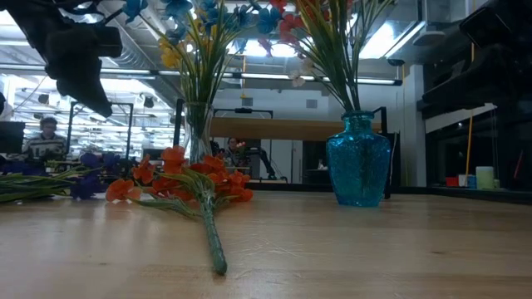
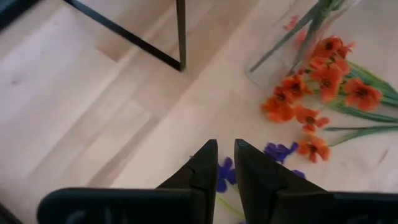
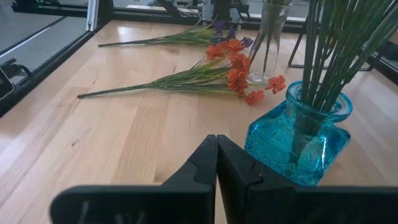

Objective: Pick and place flowers into a vace then onto a shelf
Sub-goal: Put the violet flowers into the transparent vase

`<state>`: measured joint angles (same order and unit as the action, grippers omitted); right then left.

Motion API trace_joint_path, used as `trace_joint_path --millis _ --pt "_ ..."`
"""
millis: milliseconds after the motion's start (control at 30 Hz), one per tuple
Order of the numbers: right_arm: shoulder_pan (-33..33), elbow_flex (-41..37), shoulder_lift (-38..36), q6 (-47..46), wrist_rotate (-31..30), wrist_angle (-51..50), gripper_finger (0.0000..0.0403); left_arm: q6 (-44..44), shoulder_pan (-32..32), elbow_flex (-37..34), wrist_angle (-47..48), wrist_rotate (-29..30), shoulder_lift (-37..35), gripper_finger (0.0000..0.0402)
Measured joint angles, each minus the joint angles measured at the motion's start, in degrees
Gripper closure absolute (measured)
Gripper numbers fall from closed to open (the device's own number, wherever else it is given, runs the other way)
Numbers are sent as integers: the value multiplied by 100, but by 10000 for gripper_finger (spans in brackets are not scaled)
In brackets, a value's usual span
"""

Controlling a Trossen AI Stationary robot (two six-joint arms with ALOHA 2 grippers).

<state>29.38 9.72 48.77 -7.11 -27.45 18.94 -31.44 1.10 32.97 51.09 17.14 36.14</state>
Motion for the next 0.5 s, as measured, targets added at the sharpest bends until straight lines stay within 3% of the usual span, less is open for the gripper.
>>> trace_joint_path --millis 200,333,500 --pt "0 0 -1 -9 0 2 389 -529 17 0 0 431 47 366" --pt "0 0 -2 0 1 4 389 -890 1 0 32 236 212 394" --pt "-1 0 0 -6 -1 13 389 -1314 -4 0 287 -97 689 399"
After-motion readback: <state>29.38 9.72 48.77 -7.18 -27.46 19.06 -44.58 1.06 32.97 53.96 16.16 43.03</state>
